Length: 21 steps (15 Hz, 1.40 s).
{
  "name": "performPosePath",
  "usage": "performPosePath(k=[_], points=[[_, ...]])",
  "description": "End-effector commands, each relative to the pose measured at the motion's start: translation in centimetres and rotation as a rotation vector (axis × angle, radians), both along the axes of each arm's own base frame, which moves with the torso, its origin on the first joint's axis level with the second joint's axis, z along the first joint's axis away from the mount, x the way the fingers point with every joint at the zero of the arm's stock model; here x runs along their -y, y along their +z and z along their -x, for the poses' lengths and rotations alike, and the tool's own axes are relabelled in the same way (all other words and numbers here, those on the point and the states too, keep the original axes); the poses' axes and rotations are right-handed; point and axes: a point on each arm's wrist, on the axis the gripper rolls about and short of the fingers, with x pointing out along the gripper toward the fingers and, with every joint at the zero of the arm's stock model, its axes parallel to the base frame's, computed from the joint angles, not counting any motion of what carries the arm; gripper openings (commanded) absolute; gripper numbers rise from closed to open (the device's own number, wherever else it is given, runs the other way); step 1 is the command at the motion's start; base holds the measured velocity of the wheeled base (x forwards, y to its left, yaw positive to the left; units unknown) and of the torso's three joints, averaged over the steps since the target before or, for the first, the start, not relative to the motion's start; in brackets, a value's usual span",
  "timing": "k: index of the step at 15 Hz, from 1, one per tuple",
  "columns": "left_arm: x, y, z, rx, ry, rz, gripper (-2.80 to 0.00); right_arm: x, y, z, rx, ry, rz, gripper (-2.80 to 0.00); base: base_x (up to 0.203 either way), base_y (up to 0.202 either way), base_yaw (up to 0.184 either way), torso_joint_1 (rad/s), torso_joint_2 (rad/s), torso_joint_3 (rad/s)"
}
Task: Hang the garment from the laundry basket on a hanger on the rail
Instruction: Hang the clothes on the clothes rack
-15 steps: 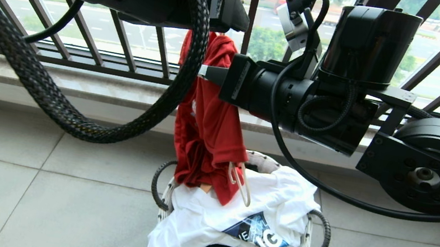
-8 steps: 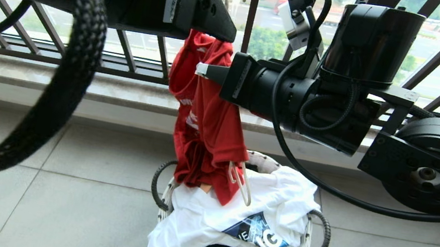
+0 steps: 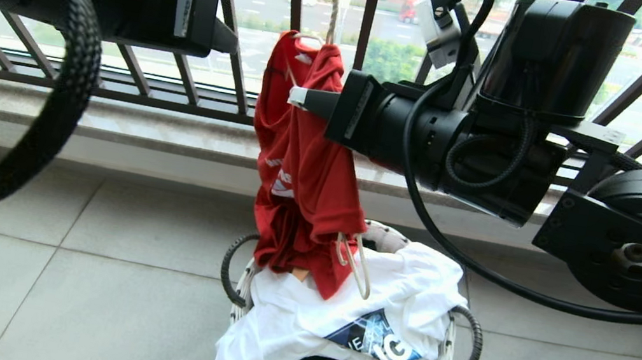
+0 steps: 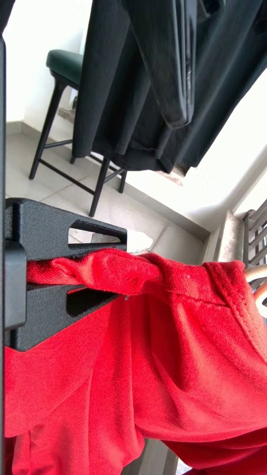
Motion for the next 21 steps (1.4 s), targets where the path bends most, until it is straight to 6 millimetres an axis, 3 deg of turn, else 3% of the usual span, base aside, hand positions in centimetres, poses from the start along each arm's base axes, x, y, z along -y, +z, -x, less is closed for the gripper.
performPosePath(k=[1, 5, 9, 10, 21], points=[[0.1, -2.4, -2.7, -0.076, 0.082, -0.071, -2.80, 0.6, 0.9, 0.6, 0.016, 0.002, -0.020, -2.80, 0.000, 0.000, 0.000, 0.000, 0.00, 0.000], [0.9, -5.6, -8.3, -0.140, 0.190, -0.117, -2.80, 1.1, 1.4, 1.1, 0.006, 0.003, -0.010, -2.80, 0.000, 0.000, 0.000, 0.000, 0.00, 0.000], [1.9, -6.3, -12.0, -0.060, 0.217, -0.086, -2.80, 1.2, 1.5, 1.2, 0.006, 0.003, -0.007, -2.80, 0.000, 0.000, 0.000, 0.000, 0.00, 0.000], [2.1, -6.3, -12.4, -0.044, 0.216, -0.085, 0.00, 1.2, 1.5, 1.2, 0.005, 0.003, -0.007, -2.80, 0.000, 0.000, 0.000, 0.000, 0.00, 0.000], [3.3, -7.0, -18.1, 0.209, 0.261, -0.010, 0.00, 1.5, 2.0, 1.6, 0.013, 0.003, -0.016, -2.80, 0.000, 0.000, 0.000, 0.000, 0.00, 0.000]])
